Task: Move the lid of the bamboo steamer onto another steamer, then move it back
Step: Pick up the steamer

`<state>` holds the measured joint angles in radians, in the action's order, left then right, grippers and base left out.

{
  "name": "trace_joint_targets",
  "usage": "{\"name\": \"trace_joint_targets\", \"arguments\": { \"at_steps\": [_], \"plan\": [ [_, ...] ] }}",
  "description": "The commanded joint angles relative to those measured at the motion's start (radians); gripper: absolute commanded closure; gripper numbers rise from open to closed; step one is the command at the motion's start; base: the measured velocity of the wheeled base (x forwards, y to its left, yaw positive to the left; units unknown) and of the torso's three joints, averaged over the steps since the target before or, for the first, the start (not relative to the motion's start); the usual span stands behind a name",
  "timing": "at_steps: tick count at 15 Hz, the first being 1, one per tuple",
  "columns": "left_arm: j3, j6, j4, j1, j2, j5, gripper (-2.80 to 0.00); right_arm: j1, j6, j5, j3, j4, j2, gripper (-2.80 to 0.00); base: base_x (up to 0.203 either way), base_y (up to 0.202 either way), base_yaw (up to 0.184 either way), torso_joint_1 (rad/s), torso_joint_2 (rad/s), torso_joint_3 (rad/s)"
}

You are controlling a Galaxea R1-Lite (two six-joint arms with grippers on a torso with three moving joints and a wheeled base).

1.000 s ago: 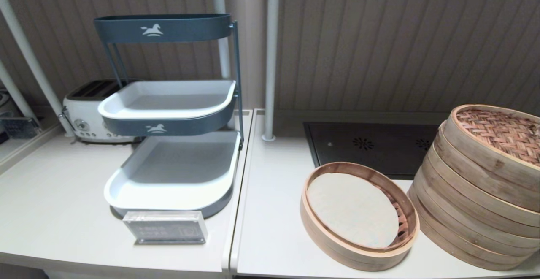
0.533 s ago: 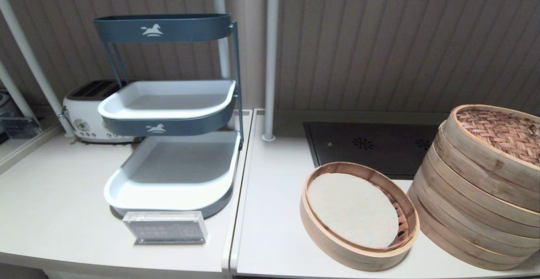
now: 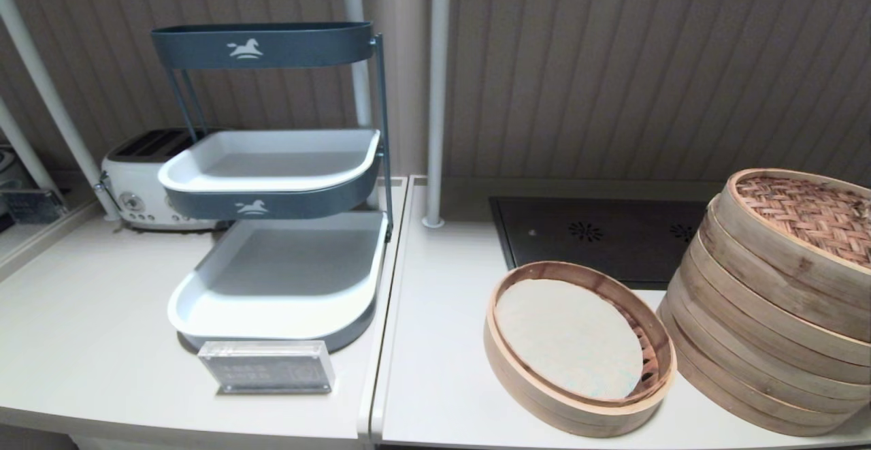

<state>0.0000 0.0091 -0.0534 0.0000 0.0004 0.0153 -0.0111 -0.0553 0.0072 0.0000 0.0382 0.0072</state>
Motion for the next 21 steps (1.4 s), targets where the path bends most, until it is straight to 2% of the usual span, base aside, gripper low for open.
{"name": "trace_joint_targets", "arguments": {
  "at_steps": [1,21],
  "plan": [
    [0.028,0.000,0.000,0.000,0.000,0.000,0.00,0.000,0.000,0.000,0.026,0.000,0.005,0.00,0.000,0.000,0.000,0.000,0.00,0.000],
    [0.028,0.000,-0.001,0.000,0.000,0.000,0.00,0.001,-0.008,0.005,0.025,-0.006,-0.003,0.00,0.000,0.000,0.000,0.000,0.00,0.000]
  ]
}}
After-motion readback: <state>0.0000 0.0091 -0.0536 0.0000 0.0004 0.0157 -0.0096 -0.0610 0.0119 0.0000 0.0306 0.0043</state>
